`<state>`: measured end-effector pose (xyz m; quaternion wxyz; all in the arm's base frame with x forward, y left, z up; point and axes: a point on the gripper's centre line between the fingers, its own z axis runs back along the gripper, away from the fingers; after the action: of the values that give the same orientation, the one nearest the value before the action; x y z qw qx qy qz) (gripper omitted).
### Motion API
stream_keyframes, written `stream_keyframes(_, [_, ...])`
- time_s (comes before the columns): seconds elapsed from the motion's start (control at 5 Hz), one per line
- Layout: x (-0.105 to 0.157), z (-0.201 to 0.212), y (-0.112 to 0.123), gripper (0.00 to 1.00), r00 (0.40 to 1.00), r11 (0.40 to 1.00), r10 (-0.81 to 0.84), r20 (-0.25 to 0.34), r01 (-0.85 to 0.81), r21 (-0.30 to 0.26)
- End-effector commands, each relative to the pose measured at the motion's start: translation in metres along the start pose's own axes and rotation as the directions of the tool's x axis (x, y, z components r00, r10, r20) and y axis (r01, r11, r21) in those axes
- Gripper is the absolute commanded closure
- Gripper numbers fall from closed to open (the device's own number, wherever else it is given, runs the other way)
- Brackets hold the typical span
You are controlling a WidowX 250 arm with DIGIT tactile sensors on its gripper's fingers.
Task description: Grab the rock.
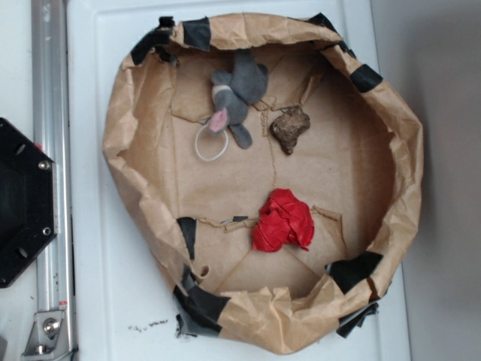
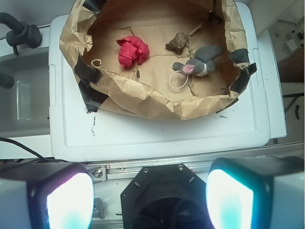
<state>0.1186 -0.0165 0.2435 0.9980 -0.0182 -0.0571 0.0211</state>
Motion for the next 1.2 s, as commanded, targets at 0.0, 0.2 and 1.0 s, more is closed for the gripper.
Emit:
stream_keyframes(0.0, [0.000,0.000,0.000,0.00,1.000,1.000,0.000,0.000,0.000,0.000])
stream_keyframes(0.2, [0.046,-0.051,0.032,0.00,0.982,0.999,0.031,0.185,-0.033,0.008])
stream_keyframes(1.0, [0.172,-0.199,0.062,0.00,0.983,0.972,0.157,0.099,-0.171,0.159])
